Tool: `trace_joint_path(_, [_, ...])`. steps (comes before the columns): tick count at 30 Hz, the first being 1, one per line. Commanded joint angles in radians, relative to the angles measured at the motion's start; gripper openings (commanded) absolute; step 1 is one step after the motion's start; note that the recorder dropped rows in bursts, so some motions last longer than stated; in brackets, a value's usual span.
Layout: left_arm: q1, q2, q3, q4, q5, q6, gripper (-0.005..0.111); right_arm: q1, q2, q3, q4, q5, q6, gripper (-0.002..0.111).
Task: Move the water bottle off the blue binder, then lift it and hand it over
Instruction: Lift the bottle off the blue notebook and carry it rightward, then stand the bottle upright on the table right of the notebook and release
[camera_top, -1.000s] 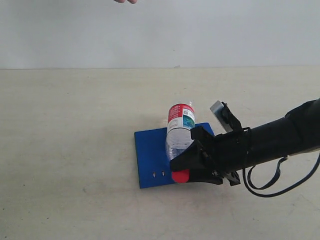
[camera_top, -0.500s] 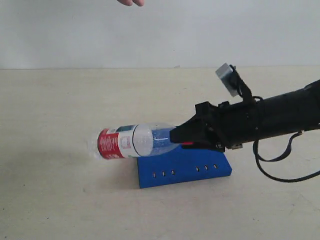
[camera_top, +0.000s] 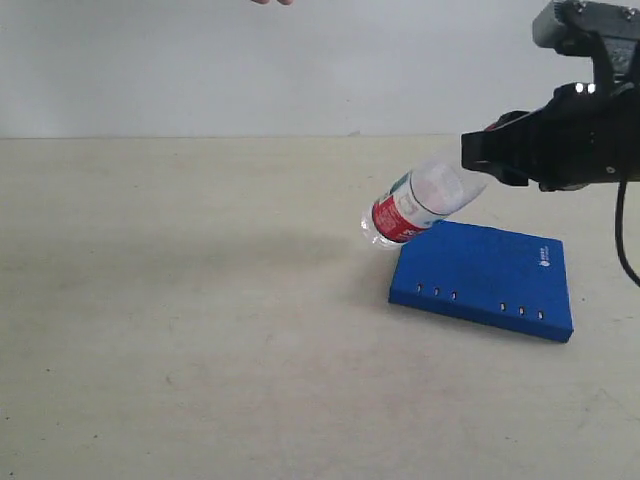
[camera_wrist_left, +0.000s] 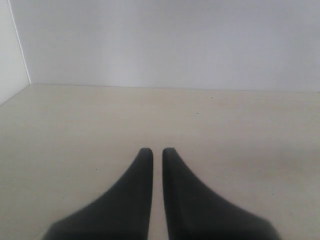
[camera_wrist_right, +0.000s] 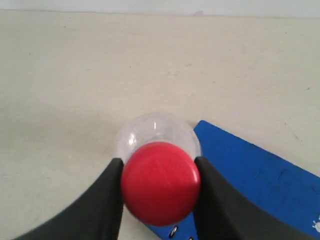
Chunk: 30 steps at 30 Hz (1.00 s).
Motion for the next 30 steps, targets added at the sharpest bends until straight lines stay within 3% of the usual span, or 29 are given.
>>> trace_joint_path(1, [0.002, -0.004, 0.004, -0.002, -0.004, 0.003, 0.007, -0.003, -0.059, -0.004, -0.001, -0.049, -0.017, 0.000])
trace_joint_path(6, [0.002, -0.004, 0.004, -0.002, -0.004, 0.003, 0.007, -0.003, -0.186, -0.004, -0.009, -0.444, -0.132, 0.000])
trace_joint_path(10, [0.002, -0.004, 0.004, -0.002, -0.004, 0.003, 0.007, -0.003, -0.273, -0.001, -0.009, -0.390, -0.230, 0.000])
trace_joint_path(14, [0.002, -0.004, 0.004, -0.002, -0.004, 0.003, 0.007, -0.003, -0.319, 0.017, 0.031, -0.520, -0.274, 0.000])
trace_joint_path(17, [0.002, -0.004, 0.004, -0.002, -0.004, 0.003, 0.007, -0.003, -0.313, 0.055, 0.252, -0.672, -0.541, 0.000])
trace_joint_path(18, [0.002, -0.004, 0.004, -0.002, -0.004, 0.003, 0.007, -0.003, -0.302, 0.089, 0.460, -0.773, -0.787, 0.000])
trace_joint_path(20, [0.002, -0.004, 0.004, -0.002, -0.004, 0.003, 0.007, -0.003, -0.294, 0.140, 0.481, -0.882, -0.884, 0.000])
trace_joint_path(26, [0.002, -0.004, 0.004, -0.002, -0.004, 0.003, 0.007, -0.003, -0.294, 0.222, 0.481, -0.671, -0.869, 0.000])
trace_joint_path(30, [0.002, -0.004, 0.004, -0.002, -0.004, 0.003, 0.007, -0.003, -0.236, 0.226, 0.481, -0.659, -0.866, 0.000])
